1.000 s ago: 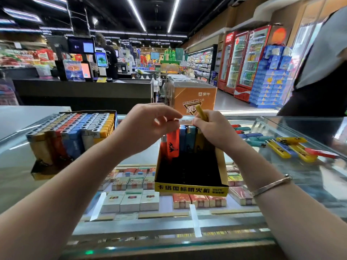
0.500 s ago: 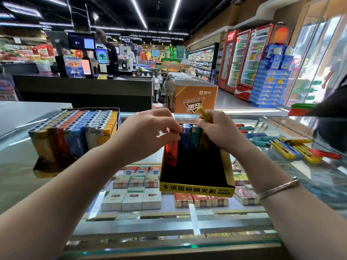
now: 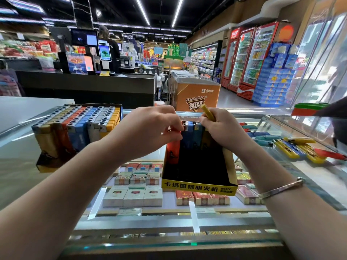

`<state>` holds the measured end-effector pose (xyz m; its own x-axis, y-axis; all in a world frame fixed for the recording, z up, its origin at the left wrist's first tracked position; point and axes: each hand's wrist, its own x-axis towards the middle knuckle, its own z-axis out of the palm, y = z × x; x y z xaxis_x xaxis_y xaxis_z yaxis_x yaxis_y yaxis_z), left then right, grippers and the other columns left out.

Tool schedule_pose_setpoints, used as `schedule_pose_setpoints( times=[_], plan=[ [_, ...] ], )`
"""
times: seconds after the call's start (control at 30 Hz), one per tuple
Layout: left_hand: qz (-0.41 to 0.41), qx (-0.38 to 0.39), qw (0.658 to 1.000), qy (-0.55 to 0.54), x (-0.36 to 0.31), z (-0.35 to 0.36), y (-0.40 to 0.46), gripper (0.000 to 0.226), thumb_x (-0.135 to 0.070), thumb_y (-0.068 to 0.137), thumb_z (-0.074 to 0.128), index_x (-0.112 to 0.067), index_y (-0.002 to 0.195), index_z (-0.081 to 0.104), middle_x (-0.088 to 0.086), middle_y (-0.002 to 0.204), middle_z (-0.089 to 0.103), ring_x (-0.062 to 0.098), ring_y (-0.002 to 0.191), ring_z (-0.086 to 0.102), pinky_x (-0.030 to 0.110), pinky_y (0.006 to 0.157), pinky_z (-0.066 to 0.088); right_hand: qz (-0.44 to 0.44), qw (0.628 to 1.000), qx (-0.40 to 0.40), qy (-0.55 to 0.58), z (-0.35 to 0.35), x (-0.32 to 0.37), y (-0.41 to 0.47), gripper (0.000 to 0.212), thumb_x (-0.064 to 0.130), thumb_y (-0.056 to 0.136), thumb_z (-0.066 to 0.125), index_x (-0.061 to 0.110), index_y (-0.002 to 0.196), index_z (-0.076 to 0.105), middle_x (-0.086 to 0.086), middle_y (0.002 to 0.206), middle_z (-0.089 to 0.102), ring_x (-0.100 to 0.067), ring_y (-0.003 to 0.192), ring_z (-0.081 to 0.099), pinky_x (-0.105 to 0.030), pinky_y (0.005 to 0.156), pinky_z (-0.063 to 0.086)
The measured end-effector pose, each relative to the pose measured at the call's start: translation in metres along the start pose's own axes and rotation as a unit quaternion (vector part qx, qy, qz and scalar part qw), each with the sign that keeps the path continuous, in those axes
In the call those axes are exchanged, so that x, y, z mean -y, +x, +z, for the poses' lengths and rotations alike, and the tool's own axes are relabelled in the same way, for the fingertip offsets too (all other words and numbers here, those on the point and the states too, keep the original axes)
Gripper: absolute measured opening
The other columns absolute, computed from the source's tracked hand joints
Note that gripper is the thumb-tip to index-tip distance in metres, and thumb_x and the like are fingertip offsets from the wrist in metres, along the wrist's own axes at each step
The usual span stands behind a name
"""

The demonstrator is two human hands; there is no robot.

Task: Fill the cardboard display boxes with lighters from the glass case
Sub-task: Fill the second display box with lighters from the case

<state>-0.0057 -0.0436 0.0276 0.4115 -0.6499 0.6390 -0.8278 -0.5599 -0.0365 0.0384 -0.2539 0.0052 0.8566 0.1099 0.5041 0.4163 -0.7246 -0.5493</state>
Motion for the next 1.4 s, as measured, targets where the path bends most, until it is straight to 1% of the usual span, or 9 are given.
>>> schedule_pose_setpoints(
  times=[0.17, 0.37, 0.53, 0.67, 0.83, 1.0, 1.1, 1.2, 1.4],
  plan=[
    [-0.025, 0.041, 0.997, -0.053, 0.000, 0.004, -0.001, 0.011, -0.019, 0.079, 0.070, -0.017, 0.090, 0.071, -0.018, 0.085, 0.053, 0.007, 0.072, 0.060, 0.032, 0.067, 0.056, 0.000, 1.000, 0.003, 0.004, 0.000, 0.000, -0.001, 0.023, 0.022, 0.094, 0.050, 0.014, 0.072, 0.052, 0.003, 0.057, 0.040, -0.008, 0.052, 0.040, -0.022, 0.053, 0.032],
    [-0.068, 0.015, 0.995, -0.072, 0.008, 0.010, -0.004, 0.019, -0.032, 0.076, 0.063, -0.019, 0.089, 0.067, -0.008, 0.092, 0.058, 0.007, 0.074, 0.059, 0.032, 0.068, 0.057, 0.003, 1.000, 0.014, 0.012, -0.001, -0.001, -0.001, 0.023, 0.023, 0.094, 0.050, 0.017, 0.072, 0.051, 0.003, 0.058, 0.041, -0.007, 0.052, 0.041, -0.019, 0.052, 0.033],
    [-0.132, 0.051, 0.973, -0.183, 0.016, 0.011, -0.003, 0.014, -0.021, 0.073, 0.071, -0.030, 0.079, 0.063, -0.009, 0.097, 0.062, 0.008, 0.091, 0.061, 0.032, 0.081, 0.055, 0.006, 1.000, 0.021, 0.020, -0.001, 0.000, -0.001, 0.026, 0.024, 0.095, 0.050, 0.021, 0.069, 0.048, 0.003, 0.058, 0.042, -0.007, 0.053, 0.042, -0.020, 0.054, 0.034],
    [-0.149, 0.069, 0.965, -0.206, 0.015, 0.006, -0.004, 0.015, -0.044, 0.068, 0.062, -0.036, 0.080, 0.062, -0.018, 0.099, 0.063, 0.000, 0.098, 0.059, 0.031, 0.092, 0.049, 0.003, 0.999, 0.022, 0.041, -0.003, 0.001, -0.002, 0.029, 0.029, 0.095, 0.049, 0.021, 0.068, 0.048, 0.002, 0.057, 0.042, -0.003, 0.049, 0.044, -0.012, 0.051, 0.037],
    [-0.126, -0.016, 0.983, -0.135, 0.005, 0.012, -0.003, 0.031, -0.054, 0.075, 0.047, -0.034, 0.094, 0.059, -0.010, 0.098, 0.063, 0.009, 0.093, 0.061, 0.039, 0.083, 0.053, -0.060, 0.989, -0.061, 0.120, -0.014, 0.011, -0.003, 0.041, 0.043, 0.091, 0.048, 0.005, 0.085, 0.061, -0.025, 0.080, 0.062, -0.035, 0.076, 0.058, -0.039, 0.070, 0.048],
    [-0.105, -0.144, 0.971, -0.156, -0.002, 0.015, 0.000, 0.036, -0.043, 0.081, 0.059, -0.034, 0.115, 0.051, -0.016, 0.101, 0.056, 0.010, 0.092, 0.060, 0.040, 0.081, 0.055, -0.170, 0.985, -0.031, 0.015, -0.012, 0.023, -0.013, 0.014, 0.029, 0.089, 0.061, 0.017, 0.081, 0.059, 0.009, 0.061, 0.051, -0.008, 0.055, 0.046, -0.026, 0.059, 0.038],
    [-0.050, -0.147, 0.981, -0.120, -0.008, 0.016, 0.002, 0.035, -0.041, 0.081, 0.061, -0.026, 0.113, 0.058, -0.008, 0.102, 0.058, 0.013, 0.087, 0.061, 0.039, 0.073, 0.056, -0.197, 0.977, -0.040, -0.068, -0.008, 0.030, -0.016, 0.011, 0.024, 0.085, 0.066, 0.014, 0.088, 0.067, 0.003, 0.066, 0.060, -0.015, 0.061, 0.055, -0.030, 0.059, 0.042],
    [-0.028, -0.149, 0.984, -0.090, -0.010, 0.020, 0.003, 0.030, -0.031, 0.080, 0.068, -0.014, 0.105, 0.068, -0.001, 0.098, 0.063, 0.016, 0.085, 0.064, 0.038, 0.070, 0.057, -0.201, 0.979, 0.002, -0.046, -0.007, 0.033, -0.017, 0.011, 0.021, 0.081, 0.070, 0.012, 0.082, 0.065, 0.007, 0.061, 0.053, -0.013, 0.058, 0.050, -0.032, 0.056, 0.040],
    [-0.081, -0.186, 0.968, -0.150, -0.006, 0.020, 0.003, 0.022, -0.020, 0.079, 0.065, -0.015, 0.100, 0.066, -0.004, 0.093, 0.061, 0.010, 0.082, 0.063, 0.024, 0.074, 0.056, -0.139, 0.990, 0.030, 0.014, -0.009, 0.026, -0.011, 0.025, 0.019, 0.071, 0.078, 0.024, 0.085, 0.058, 0.017, 0.072, 0.050, 0.009, 0.069, 0.045, -0.010, 0.059, 0.032]
  ],
)
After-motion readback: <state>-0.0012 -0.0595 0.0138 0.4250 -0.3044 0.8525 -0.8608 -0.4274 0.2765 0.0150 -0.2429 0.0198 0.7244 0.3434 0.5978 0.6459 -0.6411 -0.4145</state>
